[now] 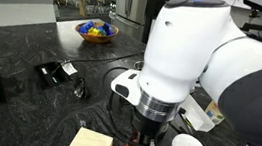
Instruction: Put the orange cup in the red cup
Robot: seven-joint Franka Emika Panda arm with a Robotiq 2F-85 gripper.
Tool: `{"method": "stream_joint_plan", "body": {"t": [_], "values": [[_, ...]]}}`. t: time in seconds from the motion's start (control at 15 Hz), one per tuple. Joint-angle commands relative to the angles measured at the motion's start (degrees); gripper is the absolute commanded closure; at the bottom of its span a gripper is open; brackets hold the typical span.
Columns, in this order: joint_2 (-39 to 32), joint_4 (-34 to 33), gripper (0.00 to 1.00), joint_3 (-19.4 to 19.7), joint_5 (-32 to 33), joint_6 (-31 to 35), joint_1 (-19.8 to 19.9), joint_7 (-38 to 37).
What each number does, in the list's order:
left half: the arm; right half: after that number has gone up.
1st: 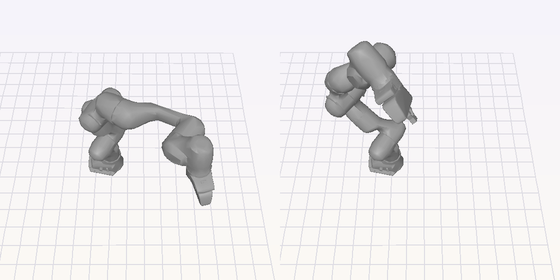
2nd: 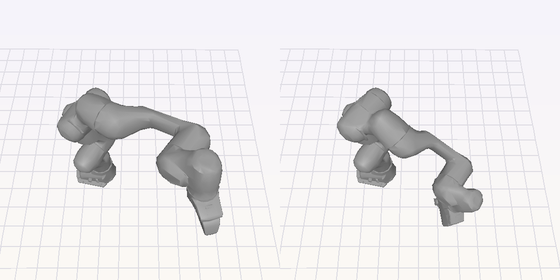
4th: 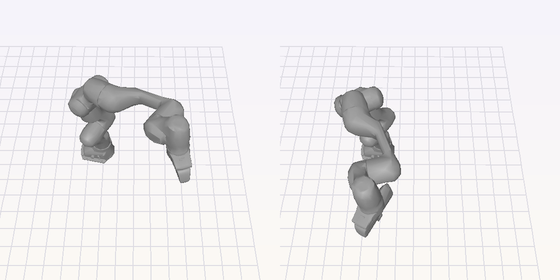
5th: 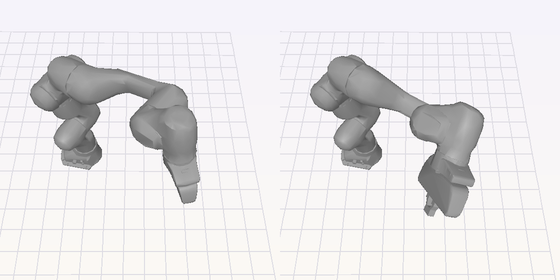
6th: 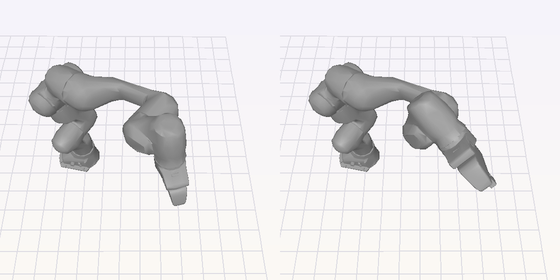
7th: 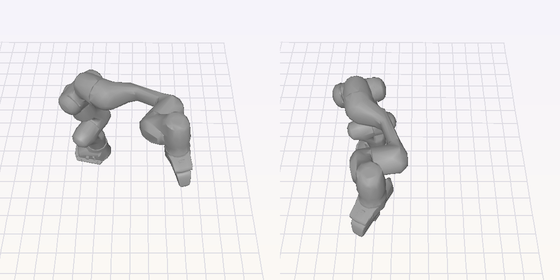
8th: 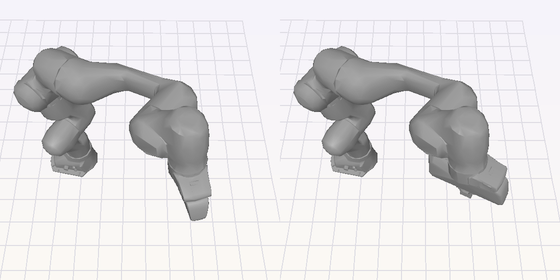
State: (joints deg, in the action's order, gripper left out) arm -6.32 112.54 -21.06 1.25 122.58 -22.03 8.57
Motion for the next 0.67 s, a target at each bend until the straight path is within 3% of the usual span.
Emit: {"method": "stream_joint_plan", "body": {"t": [0.0,0.13,0.2,0.4,0.6], "values": [[-1.03,-0.53,0.35,-0.10,0.83,0.55,0.04,0.16],[-0.91,-0.50,0.29,-0.10,0.28,0.62,0.15,0.18],[-0.97,-0.43,0.48,-0.12,0.42,-0.21,0.07,-0.10],[-0.97,-0.54,0.29,-0.12,0.42,-0.19,0.07,-0.10],[-0.97,-0.54,0.29,-0.12,0.42,-0.19,0.07,-0.10]]}}
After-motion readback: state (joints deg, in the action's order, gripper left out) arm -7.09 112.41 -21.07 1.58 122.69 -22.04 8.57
